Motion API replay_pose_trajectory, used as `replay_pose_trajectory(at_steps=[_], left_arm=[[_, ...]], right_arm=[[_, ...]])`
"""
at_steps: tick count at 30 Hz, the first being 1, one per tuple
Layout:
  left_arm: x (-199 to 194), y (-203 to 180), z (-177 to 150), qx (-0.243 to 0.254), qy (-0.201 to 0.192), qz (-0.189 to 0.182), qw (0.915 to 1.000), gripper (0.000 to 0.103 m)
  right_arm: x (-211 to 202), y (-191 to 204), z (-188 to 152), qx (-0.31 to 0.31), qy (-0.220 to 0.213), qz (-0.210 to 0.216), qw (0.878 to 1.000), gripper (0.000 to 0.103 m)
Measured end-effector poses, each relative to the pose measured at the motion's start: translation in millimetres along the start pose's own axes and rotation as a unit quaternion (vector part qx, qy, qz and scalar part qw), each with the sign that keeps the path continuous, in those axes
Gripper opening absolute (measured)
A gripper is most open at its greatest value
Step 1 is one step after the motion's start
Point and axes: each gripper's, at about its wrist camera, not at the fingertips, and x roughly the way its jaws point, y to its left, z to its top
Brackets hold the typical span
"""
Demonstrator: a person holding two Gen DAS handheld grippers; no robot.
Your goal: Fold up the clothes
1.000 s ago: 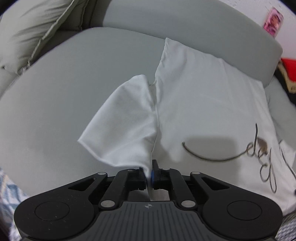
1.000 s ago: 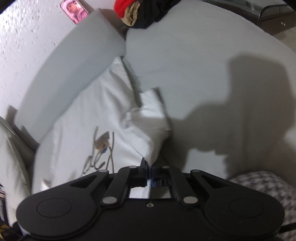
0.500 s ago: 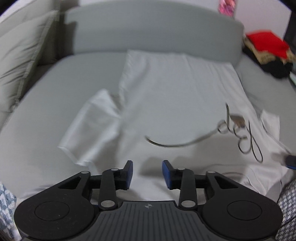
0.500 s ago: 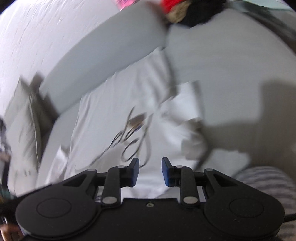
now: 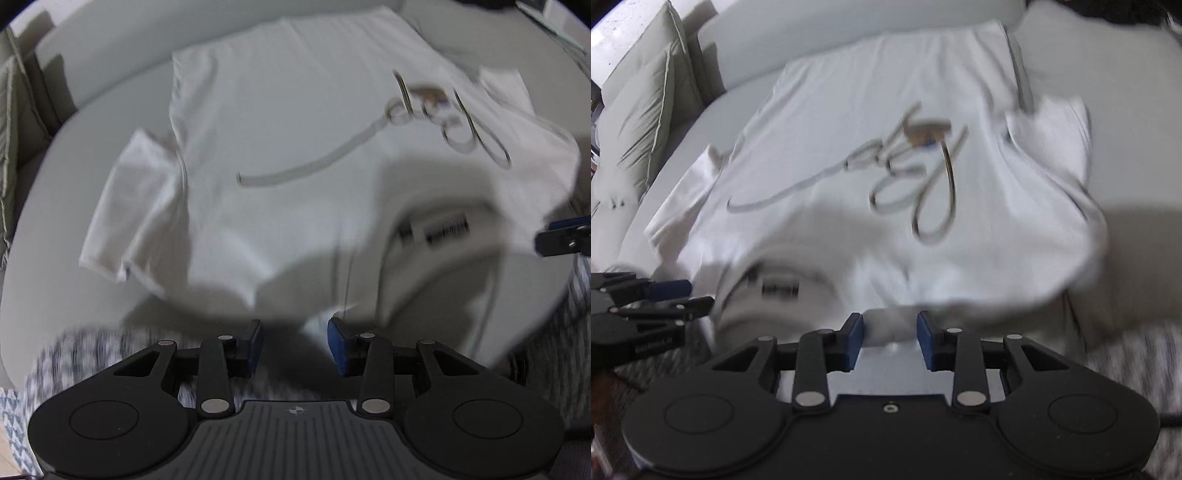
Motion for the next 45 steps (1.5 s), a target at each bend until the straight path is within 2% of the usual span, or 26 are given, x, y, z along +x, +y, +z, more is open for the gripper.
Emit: replay_pose_trajectory(at_steps=[1,3,4,6,8,10,11,12,14,17,18,20,22,25,26,28,30,31,32,33,36,38,42,45], left_arm=[[-5,0,-5,0.005,-0.006,0.006,1.0000,0.034],[-20,3,-10,-0.005,-0.033,0.002,0.9994,0.036],[-27,8,-10,-0.022,-0.047,-0.006,0.9986,0.038],[-39,15,-11,-0.049,-0.075,-0.014,0.9959,0.038],[-44,19,-9,-0.062,-0.100,-0.017,0.9929,0.038],[-43,20,-1,-0.075,-0.116,-0.029,0.9900,0.038],[-41,20,4,-0.081,-0.123,-0.035,0.9885,0.037],[-38,19,10,-0.083,-0.131,-0.039,0.9871,0.037],[-29,12,25,-0.080,-0.139,-0.049,0.9859,0.033],[-14,-9,43,-0.058,-0.148,-0.069,0.9848,0.033],[-7,-17,46,-0.047,-0.148,-0.069,0.9854,0.033],[9,-35,49,-0.018,-0.122,-0.057,0.9907,0.030],[15,-51,38,0.020,-0.097,-0.046,0.9940,0.029],[-3,-62,17,0.084,-0.097,-0.039,0.9910,0.031],[-8,-60,13,0.078,-0.093,-0.049,0.9914,0.037],[-13,-51,10,0.054,-0.098,-0.062,0.9918,0.038],[-18,-39,11,0.023,-0.114,-0.062,0.9912,0.039],[-18,-34,16,0.004,-0.122,-0.061,0.9907,0.040],[-16,-30,22,-0.014,-0.125,-0.057,0.9905,0.040],[-14,-26,27,-0.032,-0.127,-0.054,0.9899,0.040],[0,-20,41,-0.070,-0.120,-0.061,0.9885,0.040],[12,-21,46,-0.084,-0.104,-0.073,0.9883,0.040],[26,-28,44,-0.076,-0.082,-0.079,0.9905,0.041],[25,-29,43,-0.070,-0.079,-0.076,0.9915,0.042]], right_arm=[[-4,-4,-6,0.008,0.010,-0.001,1.000,0.031],[-13,-14,-17,0.030,0.010,0.003,0.999,0.032],[-22,-19,-20,0.041,-0.009,0.015,0.999,0.033],[-39,-29,-26,0.062,-0.048,0.038,0.996,0.042],[-53,-37,-30,0.078,-0.084,0.053,0.992,0.042],[-58,-38,-27,0.078,-0.116,0.042,0.989,0.030],[-58,-38,-25,0.075,-0.127,0.039,0.988,0.015],[-55,-35,-20,0.068,-0.130,0.040,0.988,0.012],[-45,-24,-11,0.056,-0.129,0.053,0.989,0.012],[-27,-6,2,0.035,-0.125,0.073,0.989,0.012],[-19,0,6,0.024,-0.124,0.075,0.989,0.012],[-3,12,11,0.002,-0.120,0.067,0.991,0.013],[13,17,7,-0.007,-0.083,0.034,0.996,0.012],[1,12,-10,-0.004,-0.057,0.042,0.998,0.012],[-6,9,-15,0.000,-0.042,0.049,0.998,0.011],[-19,-2,-20,0.024,-0.030,0.062,0.997,0.013],[-36,-17,-20,0.046,-0.062,0.069,0.995,0.021],[-44,-26,-17,0.060,-0.088,0.068,0.992,0.035],[-52,-35,-13,0.075,-0.113,0.068,0.988,0.043],[-60,-46,-8,0.098,-0.138,0.067,0.983,0.046],[-69,-82,11,0.179,-0.189,0.064,0.963,0.045],[-68,-94,26,0.192,-0.200,0.048,0.960,0.038],[-48,-89,61,0.175,-0.189,0.050,0.965,0.035],[-22,-79,87,0.158,-0.161,0.010,0.974,0.036]])
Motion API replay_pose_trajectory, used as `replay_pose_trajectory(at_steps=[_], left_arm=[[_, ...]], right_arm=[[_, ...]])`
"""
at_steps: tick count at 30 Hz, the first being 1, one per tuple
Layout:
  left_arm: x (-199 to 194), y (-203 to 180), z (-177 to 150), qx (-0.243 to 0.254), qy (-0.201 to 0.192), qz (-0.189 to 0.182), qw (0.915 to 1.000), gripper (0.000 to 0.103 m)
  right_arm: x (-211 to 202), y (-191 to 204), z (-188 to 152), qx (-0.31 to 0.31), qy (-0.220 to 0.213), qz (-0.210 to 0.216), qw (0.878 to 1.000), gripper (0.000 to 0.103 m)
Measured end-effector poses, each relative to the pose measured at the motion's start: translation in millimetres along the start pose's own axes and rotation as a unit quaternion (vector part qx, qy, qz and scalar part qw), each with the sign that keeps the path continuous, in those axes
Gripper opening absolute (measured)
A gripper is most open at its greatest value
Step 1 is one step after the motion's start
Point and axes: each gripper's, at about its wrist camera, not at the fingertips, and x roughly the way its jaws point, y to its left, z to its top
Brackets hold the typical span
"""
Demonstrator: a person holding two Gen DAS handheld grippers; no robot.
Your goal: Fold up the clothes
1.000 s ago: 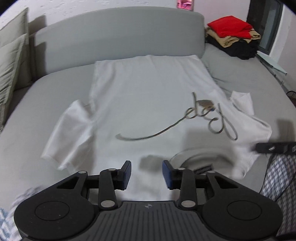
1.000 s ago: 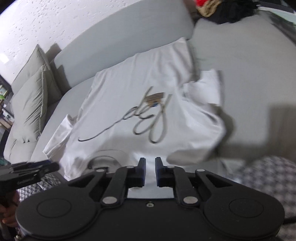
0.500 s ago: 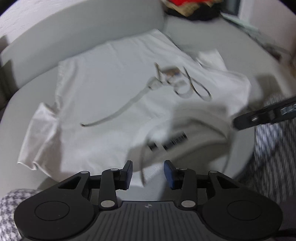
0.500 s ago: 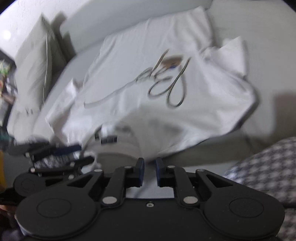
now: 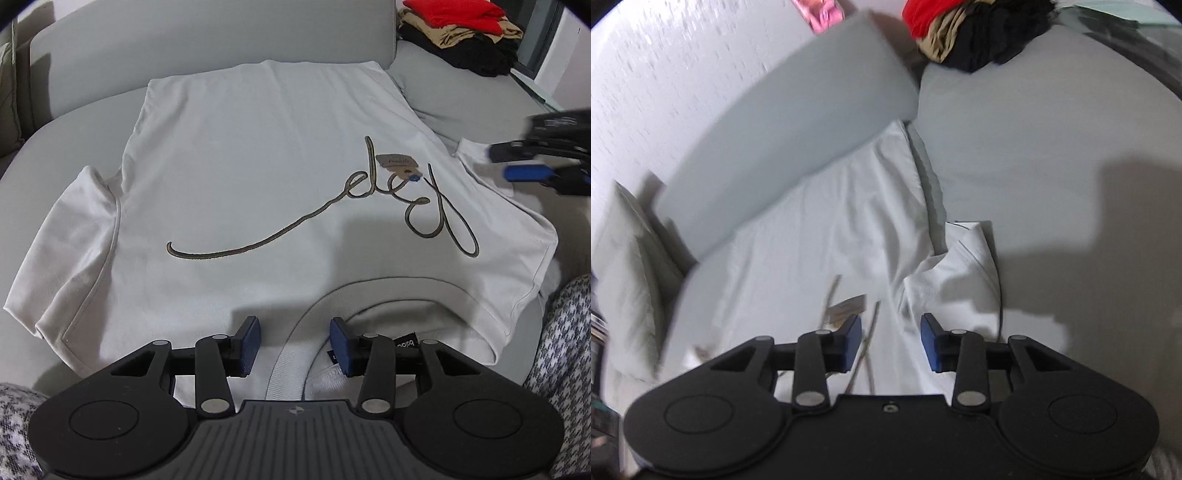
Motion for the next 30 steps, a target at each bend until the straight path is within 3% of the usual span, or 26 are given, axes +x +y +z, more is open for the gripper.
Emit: replay_pose_trajectory(at_steps=[8,9,11,13,21,27,30], left_arm=[[1,1,-1,-0.005,-0.001,-0.003,1.0000,0.043],[1,1,-1,-0.005,-0.002,-0.003,1.0000,0.043],[0,2,-1,-0.005,-0.002,-0.003,1.0000,0.043],[1,2,-1,-0.006,-0.002,-0.004,1.0000,0.043],[0,2,-1,-0.007,-0.001,-0.005,1.0000,0.043],[-2,-1,1,-0.005,-0.002,-0.003,1.0000,0.043],[-3,-2,1,0.000,-0.002,-0.002,1.0000,0.043]], right_arm=[[52,31,0,-0.082,0.040,-0.139,0.986,0.035],[53,33,-2,-0.090,0.037,-0.147,0.984,0.033],[53,36,-3,-0.098,0.028,-0.158,0.982,0.014],[48,34,-3,-0.090,0.014,-0.160,0.983,0.002],[-12,-15,3,0.011,-0.075,-0.124,0.989,0.002],[-60,-65,-7,0.113,-0.162,-0.117,0.973,0.001],[-69,-80,-21,0.143,-0.185,-0.119,0.965,0.001]])
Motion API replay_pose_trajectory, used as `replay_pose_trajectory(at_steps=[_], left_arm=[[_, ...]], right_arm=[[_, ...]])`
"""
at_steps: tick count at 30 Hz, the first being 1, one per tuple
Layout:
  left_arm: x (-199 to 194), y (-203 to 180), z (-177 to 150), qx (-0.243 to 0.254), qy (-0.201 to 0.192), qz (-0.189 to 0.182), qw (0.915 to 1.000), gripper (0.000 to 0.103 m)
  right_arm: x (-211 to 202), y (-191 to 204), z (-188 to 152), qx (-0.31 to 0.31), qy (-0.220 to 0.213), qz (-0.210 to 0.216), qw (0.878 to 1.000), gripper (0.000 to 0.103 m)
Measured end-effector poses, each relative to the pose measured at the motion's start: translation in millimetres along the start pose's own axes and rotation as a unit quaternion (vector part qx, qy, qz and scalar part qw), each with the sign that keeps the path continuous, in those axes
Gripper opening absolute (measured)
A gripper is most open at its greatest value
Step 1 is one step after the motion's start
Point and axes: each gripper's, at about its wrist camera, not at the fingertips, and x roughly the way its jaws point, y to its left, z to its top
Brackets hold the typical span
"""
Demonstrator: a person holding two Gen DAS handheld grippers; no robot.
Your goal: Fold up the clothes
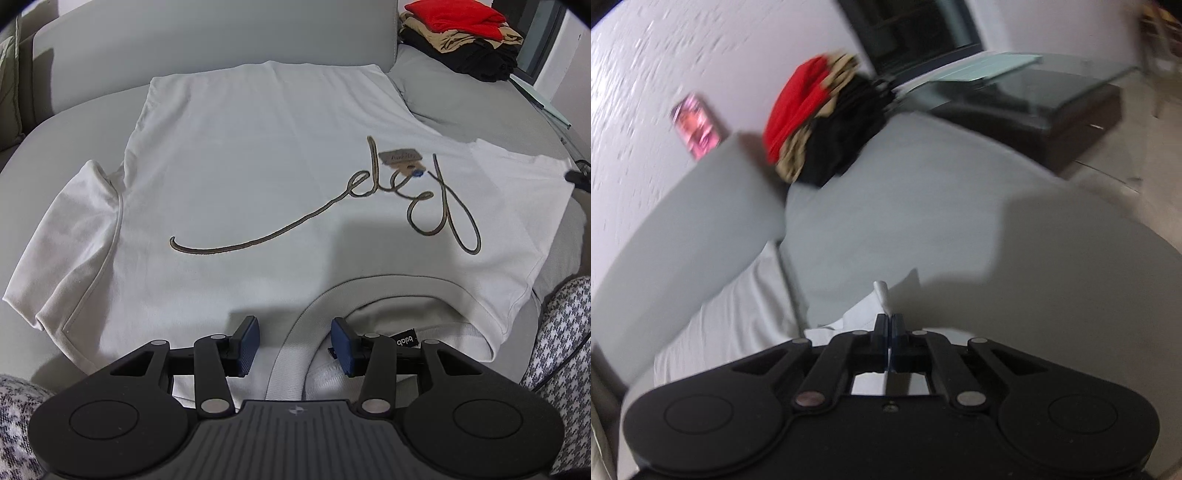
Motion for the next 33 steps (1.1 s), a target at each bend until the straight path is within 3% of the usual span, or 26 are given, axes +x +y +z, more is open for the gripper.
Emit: replay_pose_trajectory(at_steps=[4,7,9,12,16,20,22,26,31,33], left_arm=[[1,1,0,0.003,0.000,0.000,1.0000,0.043],[1,1,0,0.004,0.000,0.000,1.0000,0.043],[1,1,1,0.003,0.000,0.000,1.0000,0.043],[1,-1,2,0.006,0.002,0.003,1.0000,0.044],[0,-3,2,0.009,0.004,0.004,0.9999,0.044],[0,-2,3,0.008,0.007,0.002,0.9999,0.044],[0,-1,3,0.007,0.009,-0.001,0.9999,0.044],[1,1,4,0.007,0.010,-0.003,0.9999,0.045],[1,1,3,0.011,0.008,-0.002,0.9999,0.045],[2,1,4,0.012,0.007,-0.002,0.9999,0.045]], right_arm=[[10,-8,-15,-0.013,0.024,-0.032,0.999,0.002],[10,-10,-14,-0.012,0.030,-0.030,0.999,0.007],[1,-9,-9,-0.007,0.023,-0.027,0.999,0.028],[-14,-2,-1,-0.006,-0.002,-0.006,1.000,0.037],[1,22,18,-0.034,0.010,0.059,0.998,0.038],[51,58,27,-0.094,0.066,0.078,0.990,0.037],[78,71,28,-0.116,0.097,0.074,0.986,0.037],[113,89,19,-0.160,0.119,0.048,0.979,0.036],[127,102,3,-0.242,0.117,0.014,0.963,0.033],[127,107,-4,-0.283,0.106,0.001,0.953,0.026]])
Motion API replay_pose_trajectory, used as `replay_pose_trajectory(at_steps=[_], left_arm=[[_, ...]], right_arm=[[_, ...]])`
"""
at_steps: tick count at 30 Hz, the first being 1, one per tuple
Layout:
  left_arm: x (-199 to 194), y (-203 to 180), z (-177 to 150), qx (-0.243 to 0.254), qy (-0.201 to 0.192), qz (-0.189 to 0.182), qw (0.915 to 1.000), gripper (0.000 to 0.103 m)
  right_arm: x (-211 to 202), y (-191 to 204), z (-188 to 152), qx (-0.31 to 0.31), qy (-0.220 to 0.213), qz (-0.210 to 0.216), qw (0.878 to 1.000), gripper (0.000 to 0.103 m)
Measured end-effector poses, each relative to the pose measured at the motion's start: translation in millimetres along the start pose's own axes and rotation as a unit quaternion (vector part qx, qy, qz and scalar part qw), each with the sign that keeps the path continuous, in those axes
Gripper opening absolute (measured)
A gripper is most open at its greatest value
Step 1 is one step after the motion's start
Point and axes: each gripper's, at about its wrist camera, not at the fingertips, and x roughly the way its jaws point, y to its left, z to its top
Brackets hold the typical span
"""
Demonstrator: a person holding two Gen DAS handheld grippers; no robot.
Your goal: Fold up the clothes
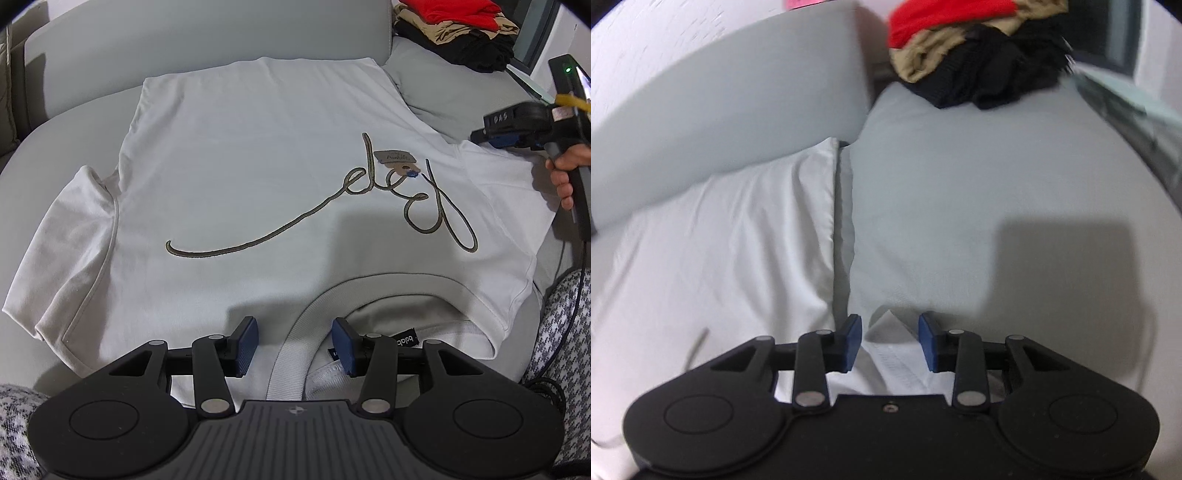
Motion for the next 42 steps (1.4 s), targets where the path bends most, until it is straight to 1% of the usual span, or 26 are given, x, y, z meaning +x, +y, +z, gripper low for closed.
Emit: replay_pose_trajectory(at_steps=[1,2,4,7,11,13,15,18,20,22,23,24,27,28,29,30,32,33,34,35,36,37,38,39,40,42], left_arm=[[0,0,0,0.000,0.000,0.000,1.0000,0.045],[0,0,0,0.000,0.000,0.000,1.0000,0.045],[0,1,0,-0.001,-0.001,-0.001,1.0000,0.045],[1,1,-1,-0.003,-0.004,0.000,1.0000,0.046],[2,0,-2,0.000,-0.006,0.004,1.0000,0.047],[2,0,-3,0.000,-0.009,0.004,1.0000,0.047],[0,0,-3,-0.001,-0.011,0.007,0.9999,0.047],[-9,-1,-3,-0.002,-0.024,0.016,0.9996,0.046],[-21,0,-4,0.002,-0.046,0.024,0.9986,0.047],[-29,3,-4,0.000,-0.065,0.035,0.9973,0.047],[-31,6,-3,-0.004,-0.070,0.041,0.9967,0.047],[-30,10,-2,-0.013,-0.069,0.049,0.9964,0.046],[-20,21,-2,-0.039,-0.051,0.076,0.9951,0.041],[-15,23,-3,-0.042,-0.041,0.082,0.9949,0.035],[-9,23,-6,-0.033,-0.016,0.077,0.9964,0.033],[-4,22,-10,-0.022,0.003,0.073,0.9971,0.033],[-13,12,-16,0.020,-0.003,0.080,0.9966,0.029],[-18,9,-18,0.029,-0.003,0.078,0.9966,0.026],[-23,8,-19,0.032,-0.004,0.071,0.9969,0.024],[-28,9,-20,0.032,-0.006,0.064,0.9974,0.026],[-34,13,-22,0.024,-0.013,0.055,0.9981,0.027],[-40,18,-23,0.011,-0.022,0.048,0.9985,0.031],[-47,24,-25,-0.002,-0.034,0.046,0.9984,0.033],[-53,30,-27,-0.015,-0.046,0.045,0.9978,0.034],[-58,38,-27,-0.029,-0.058,0.046,0.9968,0.035],[-70,56,-26,-0.062,-0.080,0.053,0.9934,0.038]], right_arm=[[0,3,-3,-0.020,-0.004,-0.011,1.000,0.020],[-1,6,-5,-0.036,-0.009,-0.023,0.999,0.004],[-4,2,-7,-0.030,-0.027,-0.030,0.999,0.003],[-17,-10,-7,0.015,-0.078,-0.059,0.995,0.003],[-8,-23,-6,0.039,-0.057,-0.068,0.995,0.003],[-15,-26,-4,0.054,-0.053,-0.056,0.996,0.008],[-27,-28,-3,0.073,-0.056,-0.042,0.995,0.023],[-58,-23,-10,0.080,-0.072,-0.013,0.994,0.040],[-77,-18,-17,0.075,-0.074,0.017,0.994,0.041],[-84,-8,-27,0.054,-0.046,0.052,0.996,0.034],[-83,-3,-33,0.041,-0.025,0.070,0.996,0.021],[-78,2,-38,0.031,0.003,0.083,0.996,0.016],[-54,11,-56,0.020,0.088,0.091,0.992,0.016],[-49,12,-62,0.024,0.112,0.082,0.990,0.016],[-47,12,-70,0.025,0.132,0.064,0.989,0.017],[-49,12,-78,0.020,0.138,0.042,0.989,0.014],[-55,12,-86,0.006,0.135,0.002,0.991,0.005],[-60,13,-89,0.003,0.135,-0.006,0.991,0.005],[-64,14,-92,0.001,0.135,-0.014,0.991,0.007],[-69,16,-94,0.000,0.131,-0.019,0.991,0.014],[-76,20,-95,-0.001,0.124,-0.022,0.992,0.029],[-84,24,-95,-0.001,0.114,-0.018,0.993,0.036],[-93,28,-94,-0.001,0.100,-0.005,0.995,0.043],[-101,32,-92,0.000,0.086,0.013,0.996,0.044],[-110,37,-91,0.005,0.073,0.035,0.997,0.046],[-118,44,-86,0.028,0.058,0.089,0.994,0.056]])
